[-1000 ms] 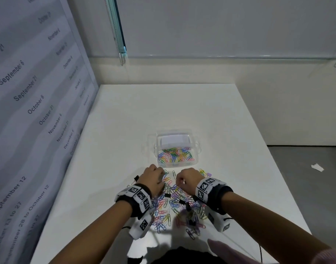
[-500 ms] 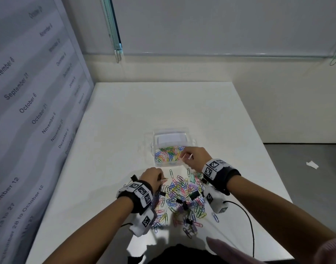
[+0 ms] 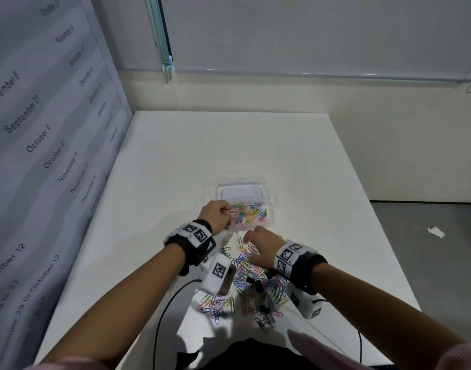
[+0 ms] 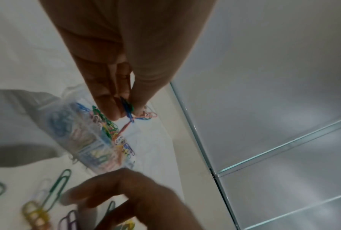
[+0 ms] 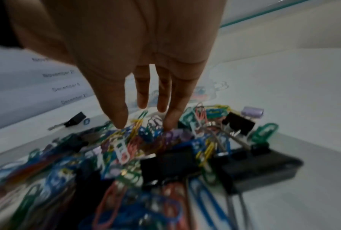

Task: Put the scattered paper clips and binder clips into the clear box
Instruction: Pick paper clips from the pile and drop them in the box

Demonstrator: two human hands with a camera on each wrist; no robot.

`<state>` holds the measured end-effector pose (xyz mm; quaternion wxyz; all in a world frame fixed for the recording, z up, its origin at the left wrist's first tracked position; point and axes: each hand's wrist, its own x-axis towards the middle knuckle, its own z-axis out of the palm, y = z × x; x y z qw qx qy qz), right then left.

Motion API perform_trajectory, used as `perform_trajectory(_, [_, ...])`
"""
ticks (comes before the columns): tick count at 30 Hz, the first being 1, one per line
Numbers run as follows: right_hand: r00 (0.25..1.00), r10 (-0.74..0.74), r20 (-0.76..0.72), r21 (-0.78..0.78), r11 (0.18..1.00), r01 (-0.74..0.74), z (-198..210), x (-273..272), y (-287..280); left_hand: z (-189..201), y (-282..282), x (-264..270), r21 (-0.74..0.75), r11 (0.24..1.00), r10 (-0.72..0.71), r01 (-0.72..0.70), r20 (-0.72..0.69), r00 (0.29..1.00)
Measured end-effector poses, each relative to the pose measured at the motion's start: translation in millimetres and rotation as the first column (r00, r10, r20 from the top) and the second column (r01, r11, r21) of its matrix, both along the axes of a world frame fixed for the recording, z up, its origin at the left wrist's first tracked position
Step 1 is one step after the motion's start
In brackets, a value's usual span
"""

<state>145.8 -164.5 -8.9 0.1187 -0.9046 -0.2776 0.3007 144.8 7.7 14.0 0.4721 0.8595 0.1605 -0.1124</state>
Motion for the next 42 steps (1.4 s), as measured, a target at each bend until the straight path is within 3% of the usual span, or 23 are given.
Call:
perform_trajectory(6, [0.999,0.051,-0.016,-0.027,0.998,-0.052,-6,-13,8,2,-8,8,-0.055,0.998,0.044,-0.044,-0.009,0.999])
perform_trajectory(10, [1.0,0.008,-0.03,0.025,1.0,-0.008,-2,-9,5,-1,-9,-7,-0.016,1.0,-0.004,0.004,0.041,0.999])
perform_trajectory(13, [0.996,-0.084,-0.016,0.066,0.994,0.085,-2,-4,-2,-2,-12,-27,0.038,0.991,-0.132,0.129,0.079,0.988])
perform_trajectory(17, [0.985,-0.172,0.004,0.14,0.976,0.169,10,6,-8,-12,-14,-50,0.161,0.899,-0.393,0.408,-0.113,0.912])
perform_trajectory(20, [0.972,-0.235,0.017,0.213,0.951,0.226,24,19,-5,-23,-15,-56,0.27,0.792,-0.489,0.547,-0.254,0.834])
perform_trajectory(23, [0.95,-0.311,0.019,0.298,0.909,0.291,37,33,-2,-32,-17,-59,0.32,0.719,-0.54,0.617,-0.301,0.786])
perform_trajectory(28, [0.921,-0.389,0.018,0.42,0.839,0.346,46,44,-2,-35,-20,-62,0.32,0.706,-0.57,0.631,-0.272,0.776])
perform_trajectory(32, [0.968,-0.25,0.037,0.295,0.928,0.228,36,23,-2,-37,-20,-66,0.316,0.723,-0.568,0.614,-0.231,0.79])
perform_trajectory(36, [0.999,0.0,-0.04,0.017,1.0,0.001,15,-13,-4,-40,-21,-68,0.337,0.72,-0.566,0.607,-0.223,0.794])
perform_trajectory(42, [0.992,0.068,-0.102,-0.006,0.998,-0.069,-8,-32,-3,-44,-21,-73,0.376,0.66,-0.614,0.651,-0.23,0.755])
